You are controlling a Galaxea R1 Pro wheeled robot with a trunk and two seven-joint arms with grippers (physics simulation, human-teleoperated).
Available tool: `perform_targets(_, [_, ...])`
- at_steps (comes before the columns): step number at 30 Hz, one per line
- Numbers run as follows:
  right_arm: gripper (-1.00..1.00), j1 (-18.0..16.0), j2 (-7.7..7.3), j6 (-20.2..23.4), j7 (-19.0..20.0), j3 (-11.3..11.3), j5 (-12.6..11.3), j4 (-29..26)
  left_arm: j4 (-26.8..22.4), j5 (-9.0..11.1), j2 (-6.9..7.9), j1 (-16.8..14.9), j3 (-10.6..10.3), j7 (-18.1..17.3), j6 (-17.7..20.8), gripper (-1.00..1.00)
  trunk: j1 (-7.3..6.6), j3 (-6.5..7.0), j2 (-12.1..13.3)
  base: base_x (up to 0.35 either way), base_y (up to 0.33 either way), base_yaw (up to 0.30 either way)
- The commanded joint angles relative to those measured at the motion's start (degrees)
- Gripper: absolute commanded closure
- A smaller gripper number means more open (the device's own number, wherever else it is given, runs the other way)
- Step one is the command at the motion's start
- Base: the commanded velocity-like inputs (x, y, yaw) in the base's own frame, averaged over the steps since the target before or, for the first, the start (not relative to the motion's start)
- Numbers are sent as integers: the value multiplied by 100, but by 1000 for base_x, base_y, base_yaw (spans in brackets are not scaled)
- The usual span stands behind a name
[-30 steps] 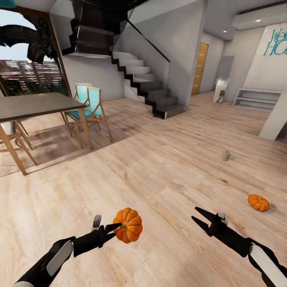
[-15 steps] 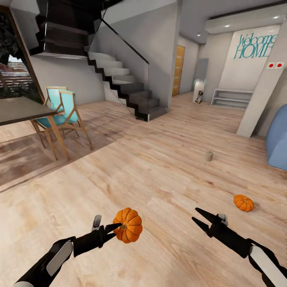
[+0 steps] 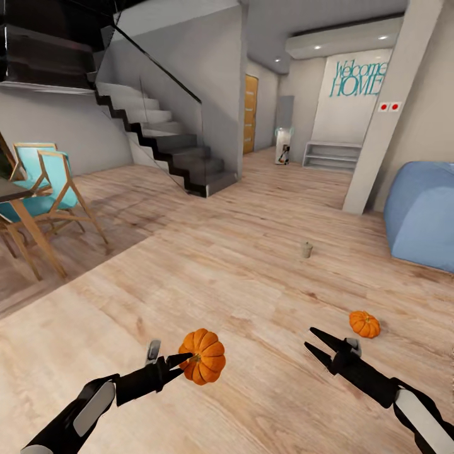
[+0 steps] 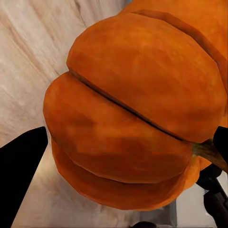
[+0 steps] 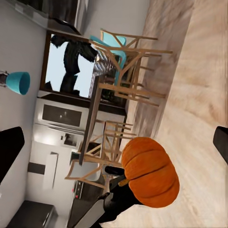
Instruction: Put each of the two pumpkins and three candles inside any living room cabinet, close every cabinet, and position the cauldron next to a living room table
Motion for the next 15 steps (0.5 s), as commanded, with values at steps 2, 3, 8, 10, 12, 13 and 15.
perform_targets(2, [-100,-5,-4,34,-8,14,-50,4,-6,100,6,-3,-14,11,57,100,2,3,-2,336,0,-274])
perform_targets(3, [-100,-4,-4,31,-8,14,-50,4,-6,103,6,-2,-14,11,57,100,2,6,-2,336,0,-274])
perform_targets(8, [-100,-4,0,14,-10,14,-50,4,-6,109,6,-3,-14,11,57,100,2,25,-2,336,0,-274])
perform_targets(10, [-100,-4,3,11,-10,14,-52,4,-6,109,9,-3,-14,11,57,100,2,33,-2,336,0,-274])
perform_targets(12, [-100,-4,-1,4,-8,14,-56,3,-6,109,8,-3,-14,11,57,100,2,39,-2,336,0,-236])
perform_targets(13, [-100,-4,-2,3,-6,16,-64,0,-6,109,7,-3,-14,11,57,100,2,40,-2,336,0,-128])
perform_targets(15, [-100,-4,-4,-13,-5,20,-76,-3,-6,109,10,-3,-14,11,57,100,2,42,-2,336,0,-67])
